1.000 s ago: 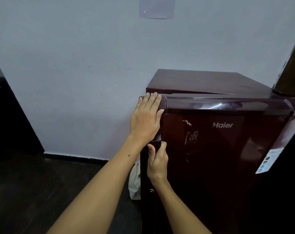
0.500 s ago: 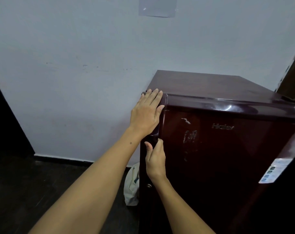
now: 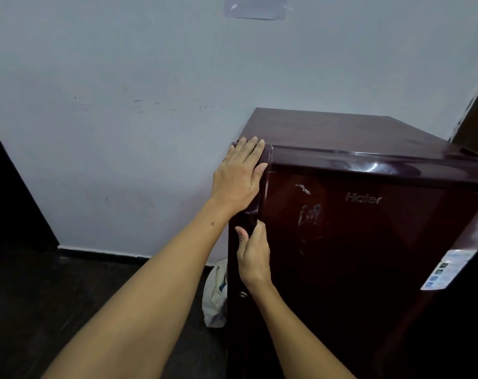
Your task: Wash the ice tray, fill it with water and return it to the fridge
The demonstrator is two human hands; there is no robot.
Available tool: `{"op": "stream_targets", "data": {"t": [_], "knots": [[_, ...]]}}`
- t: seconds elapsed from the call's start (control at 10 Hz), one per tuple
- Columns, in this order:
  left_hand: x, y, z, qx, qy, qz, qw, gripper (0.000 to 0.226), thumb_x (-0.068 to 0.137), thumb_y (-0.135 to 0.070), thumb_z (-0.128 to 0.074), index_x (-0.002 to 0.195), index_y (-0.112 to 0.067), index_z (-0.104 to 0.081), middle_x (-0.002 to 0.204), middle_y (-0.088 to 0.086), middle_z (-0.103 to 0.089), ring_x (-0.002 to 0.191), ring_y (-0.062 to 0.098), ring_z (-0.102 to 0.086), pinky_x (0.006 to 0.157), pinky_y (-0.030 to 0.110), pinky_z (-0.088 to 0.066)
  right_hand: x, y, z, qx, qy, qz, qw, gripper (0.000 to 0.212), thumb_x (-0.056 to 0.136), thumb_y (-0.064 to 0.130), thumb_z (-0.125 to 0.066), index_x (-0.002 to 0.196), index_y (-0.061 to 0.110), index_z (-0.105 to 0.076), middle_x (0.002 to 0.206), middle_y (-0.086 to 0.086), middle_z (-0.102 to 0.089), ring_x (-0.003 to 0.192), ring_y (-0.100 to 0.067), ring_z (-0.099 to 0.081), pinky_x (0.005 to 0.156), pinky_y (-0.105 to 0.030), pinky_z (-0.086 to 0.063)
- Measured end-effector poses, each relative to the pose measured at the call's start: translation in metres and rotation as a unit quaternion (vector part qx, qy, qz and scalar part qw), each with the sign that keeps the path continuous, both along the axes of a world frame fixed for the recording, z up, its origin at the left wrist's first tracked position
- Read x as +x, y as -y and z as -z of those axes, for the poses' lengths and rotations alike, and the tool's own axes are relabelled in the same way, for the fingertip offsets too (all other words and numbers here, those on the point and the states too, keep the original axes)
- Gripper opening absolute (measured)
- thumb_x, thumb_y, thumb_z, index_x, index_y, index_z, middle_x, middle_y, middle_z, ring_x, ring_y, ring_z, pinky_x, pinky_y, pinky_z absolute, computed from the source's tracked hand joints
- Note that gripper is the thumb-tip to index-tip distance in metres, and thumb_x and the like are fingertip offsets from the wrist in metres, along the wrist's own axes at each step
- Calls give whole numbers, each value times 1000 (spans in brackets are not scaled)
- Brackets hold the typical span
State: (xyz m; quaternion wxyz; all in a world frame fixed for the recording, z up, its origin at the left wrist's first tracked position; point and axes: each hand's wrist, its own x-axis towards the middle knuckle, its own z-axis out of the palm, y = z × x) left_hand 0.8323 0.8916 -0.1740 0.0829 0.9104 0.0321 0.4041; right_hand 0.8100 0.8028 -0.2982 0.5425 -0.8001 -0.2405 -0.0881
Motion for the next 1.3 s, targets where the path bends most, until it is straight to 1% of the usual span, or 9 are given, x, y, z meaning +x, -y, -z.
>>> {"op": "stream_targets", "data": {"t": [0.2, 0.5, 0.7, 0.8, 0.9, 1.0, 1.1, 1.2, 1.3], "knots": [[-2, 1, -3, -10, -19, 6, 1000, 48, 101, -34, -35, 147, -18, -31, 154, -2, -29, 145, 15, -16, 116, 27, -7, -1, 2, -1, -3, 10, 2, 1000, 43, 99, 34, -46, 127, 2, -42, 110, -8, -54, 93, -17, -56, 74, -27, -47], [-3, 1, -6, -21, -26, 12, 999, 48, 101, -34, -35, 147, -19, -30, 154, -3, -28, 145, 16, -15, 116, 27, -8, -3, 6, -3, -17, -9, -3, 1000, 48, 99, 35, -46, 134, 3, -38, 112, -11, -54, 97, -24, -57, 76, -30, -47], [-4, 3, -7, -22, -45, 7, 999, 49, 102, -32, -32, 148, -18, -26, 156, -1, -25, 146, 18, -10, 117, 29, -6, -5, 5, -9, -30, -25, -1, 999, 45, 99, 35, -46, 131, 4, -40, 120, -9, -55, 105, -24, -59, 83, -36, -51], [-7, 7, -8, -23, -71, -4, 997, 52, 102, -32, -31, 150, -14, -20, 158, 3, -18, 147, 21, -4, 118, 32, -1, -7, 7, -15, -49, -49, -5, 998, 41, 100, 34, -46, 126, 3, -42, 114, -6, -58, 99, -23, -59, 75, -29, -43], [-14, 18, -11, -46, -108, -11, 993, 59, 101, -38, -30, 150, -11, -12, 159, 5, -8, 147, 21, 2, 119, 36, 2, -7, 14, -28, -70, -90, -31, 993, 32, 100, 29, -46, 119, 3, -44, 107, -11, -62, 85, -20, -57, 68, -29, -39], [-35, 29, -12, -76, -117, 5, 990, 59, 101, -41, -29, 149, -9, -18, 159, 7, -11, 147, 21, -4, 119, 38, -6, -6, 30, -40, -103, -116, -47, 987, 43, 101, 29, -43, 137, 6, -40, 127, -13, -58, 112, -26, -58, 88, -33, -45], [-67, 35, 5, -94, -82, -9, 992, 54, 101, -36, -31, 147, -8, -26, 155, 9, -25, 144, 21, -18, 119, 40, -10, -13, 51, -48, -95, -64, -7, 993, 43, 102, 32, -40, 139, 11, -42, 130, -6, -58, 120, -24, -56, 96, -34, -45], [-94, 45, 34, -122, -84, -14, 989, 54, 101, -33, -31, 148, -8, -24, 156, 8, -23, 145, 19, -15, 118, 37, -3, -24, 66, -49, -80, -8, 18, 997, 42, 102, 32, -38, 139, 13, -43, 135, -5, -56, 123, -21, -54, 98, -31, -42], [-111, 56, 58, -161, -117, -10, 980, 53, 101, -32, -29, 148, -8, -22, 157, 6, -20, 146, 16, -10, 117, 33, 1, -33, 74, -51, -64, 12, 35, 997, 41, 103, 32, -36, 139, 15, -44, 136, -3, -55, 125, -18, -52, 99, -28, -41]]}}
